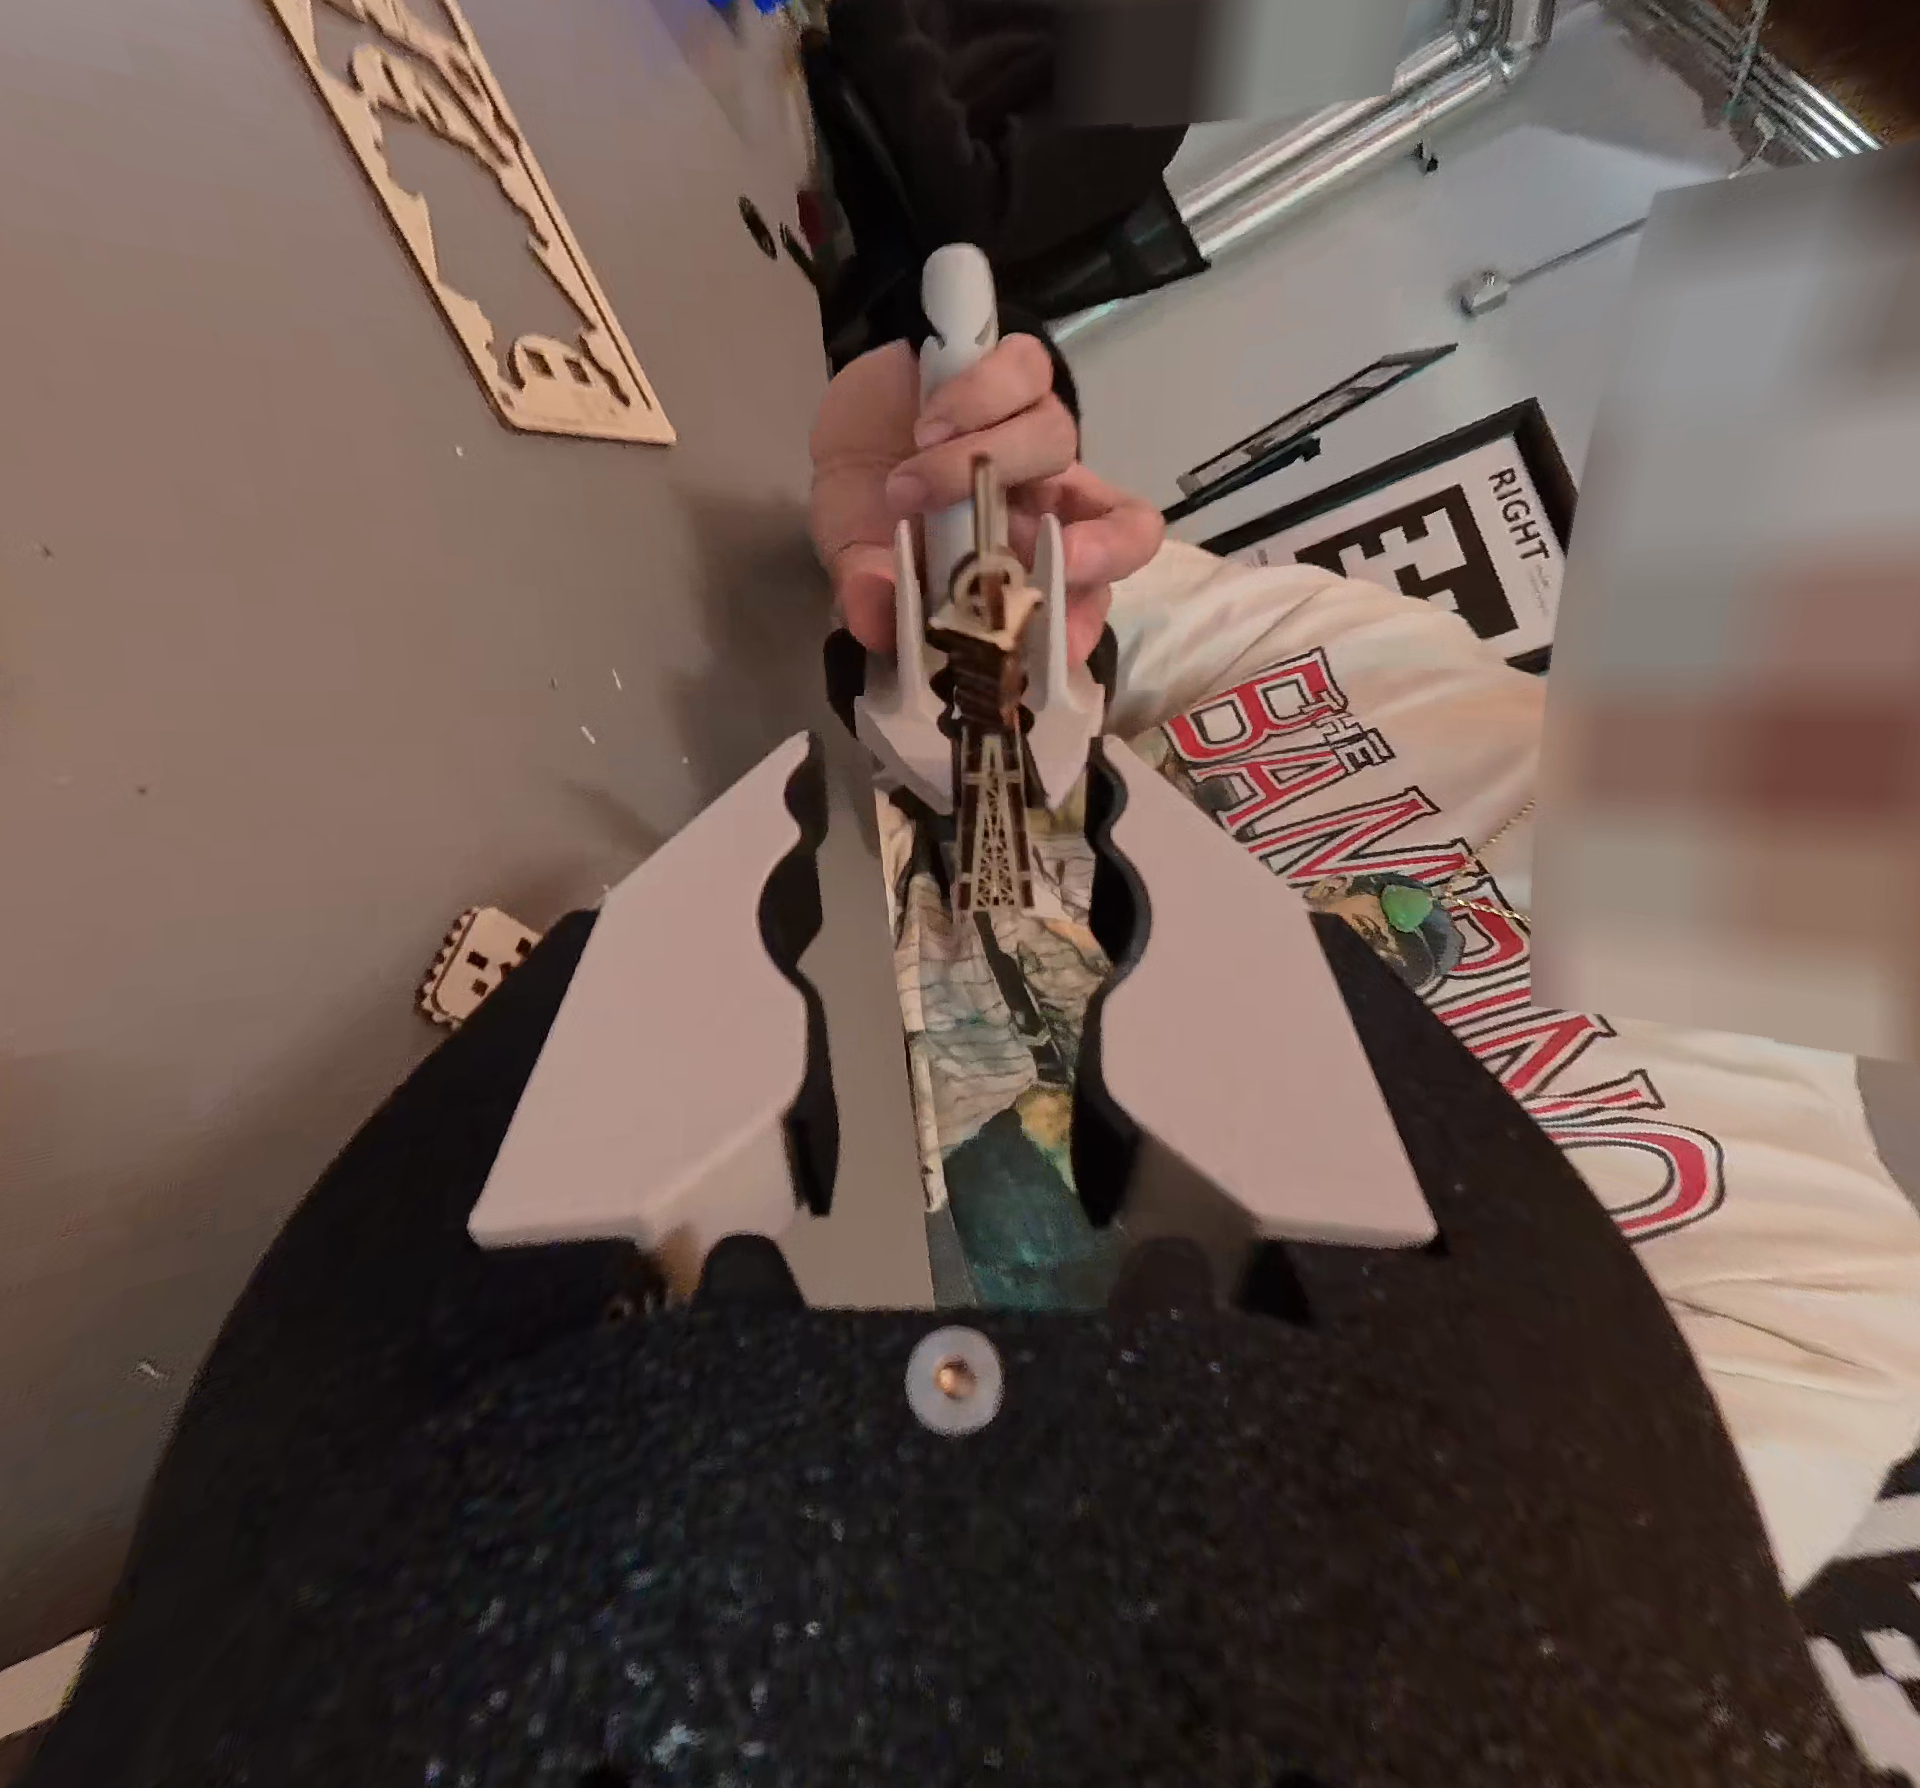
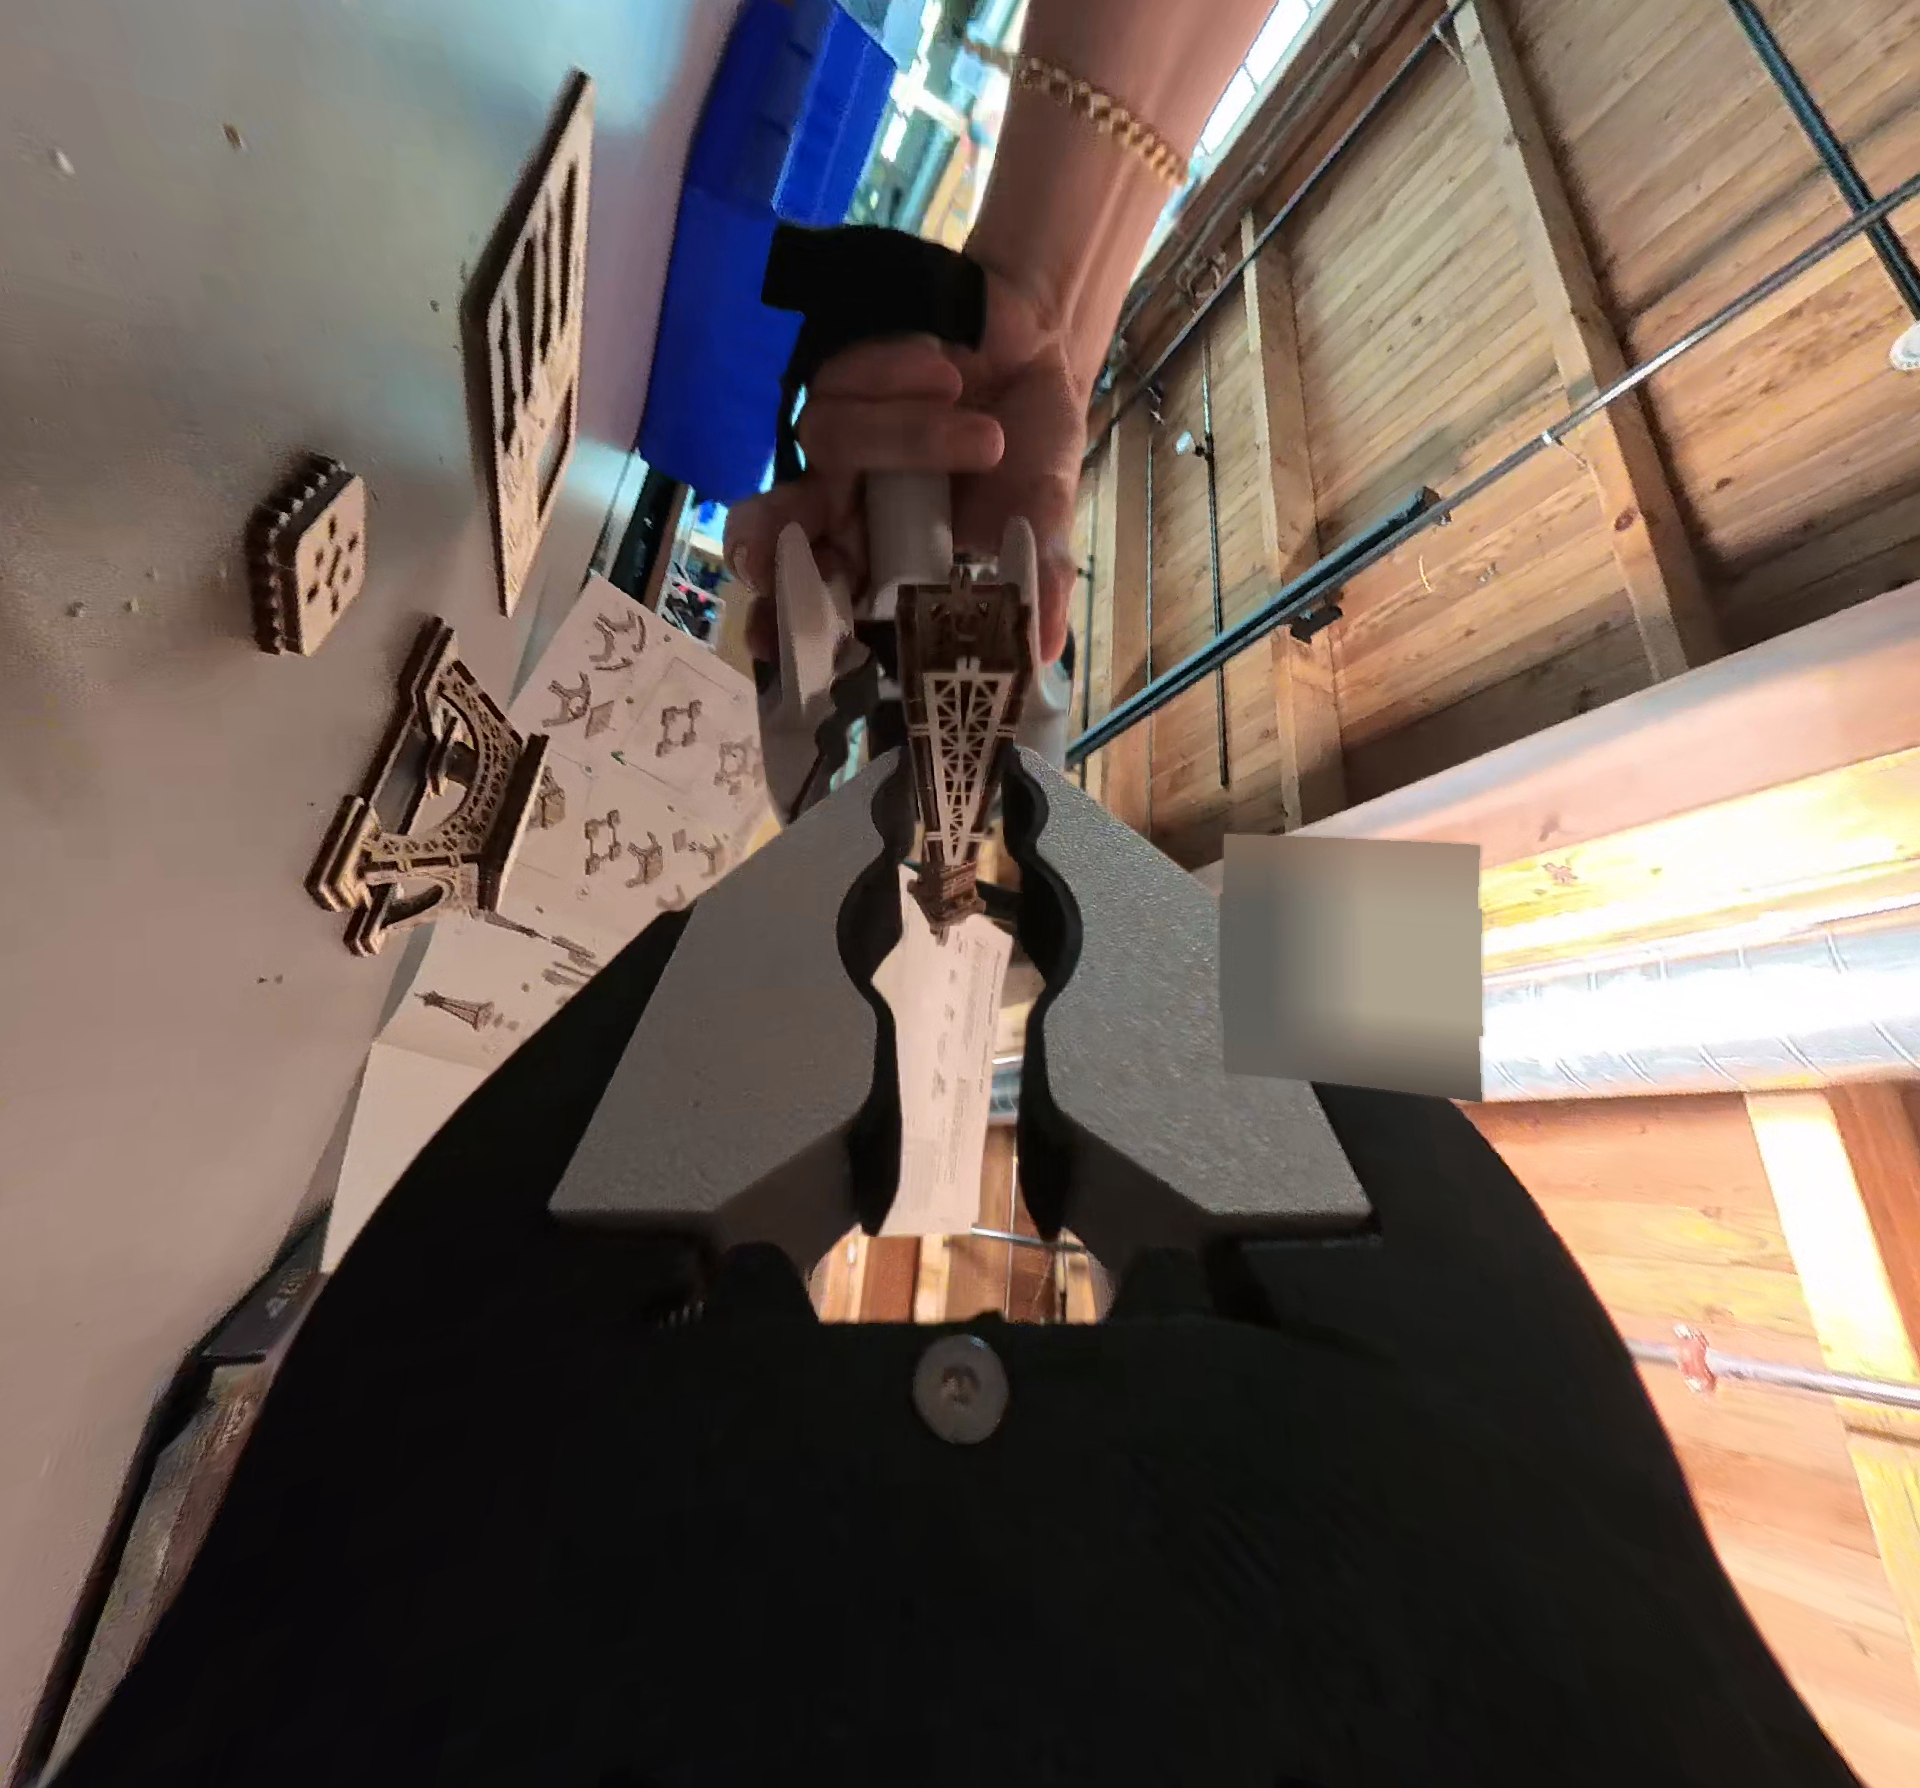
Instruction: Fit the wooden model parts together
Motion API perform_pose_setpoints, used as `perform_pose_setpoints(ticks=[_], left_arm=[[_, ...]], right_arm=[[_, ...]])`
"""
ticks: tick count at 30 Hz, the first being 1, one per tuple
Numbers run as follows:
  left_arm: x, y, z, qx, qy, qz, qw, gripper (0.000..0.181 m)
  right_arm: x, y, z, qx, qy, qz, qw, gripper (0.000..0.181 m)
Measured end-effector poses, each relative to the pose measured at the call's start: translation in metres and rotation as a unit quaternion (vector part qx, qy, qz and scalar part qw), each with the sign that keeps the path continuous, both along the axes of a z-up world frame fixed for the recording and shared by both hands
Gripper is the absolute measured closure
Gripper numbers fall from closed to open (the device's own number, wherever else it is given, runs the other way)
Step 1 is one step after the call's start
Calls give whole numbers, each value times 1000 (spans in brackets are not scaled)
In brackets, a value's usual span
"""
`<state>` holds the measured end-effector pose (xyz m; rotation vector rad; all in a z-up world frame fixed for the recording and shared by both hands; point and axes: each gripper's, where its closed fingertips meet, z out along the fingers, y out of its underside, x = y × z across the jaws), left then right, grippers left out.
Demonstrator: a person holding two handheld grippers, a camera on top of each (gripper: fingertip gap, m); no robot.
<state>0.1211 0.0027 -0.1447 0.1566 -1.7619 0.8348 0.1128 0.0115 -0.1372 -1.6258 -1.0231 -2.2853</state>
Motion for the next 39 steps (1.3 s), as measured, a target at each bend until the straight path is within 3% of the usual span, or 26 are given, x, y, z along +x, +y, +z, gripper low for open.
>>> perform_pose_setpoints(ticks=[5,8,16,20,27,34,39], left_arm=[[13,3,11,-62,-52,75,994,132],[15,-2,24,-99,-24,109,989,135],[-3,-11,28,-112,-36,86,989,157],[2,-15,20,-73,-83,100,989,164],[28,-23,-2,37,-86,224,970,164],[37,-21,-34,103,-140,243,954,166],[37,-23,-38,115,-144,231,955,166]], right_arm=[[5,-11,1,33,-9,-6,999,168],[1,-8,4,31,-17,6,999,169],[-6,4,7,-7,-35,39,999,168],[-2,4,2,-23,-26,34,999,168],[19,-8,-14,-48,0,-11,999,168],[27,-6,-42,-89,34,-22,995,168],[28,-8,-46,-81,41,-24,996,168]])
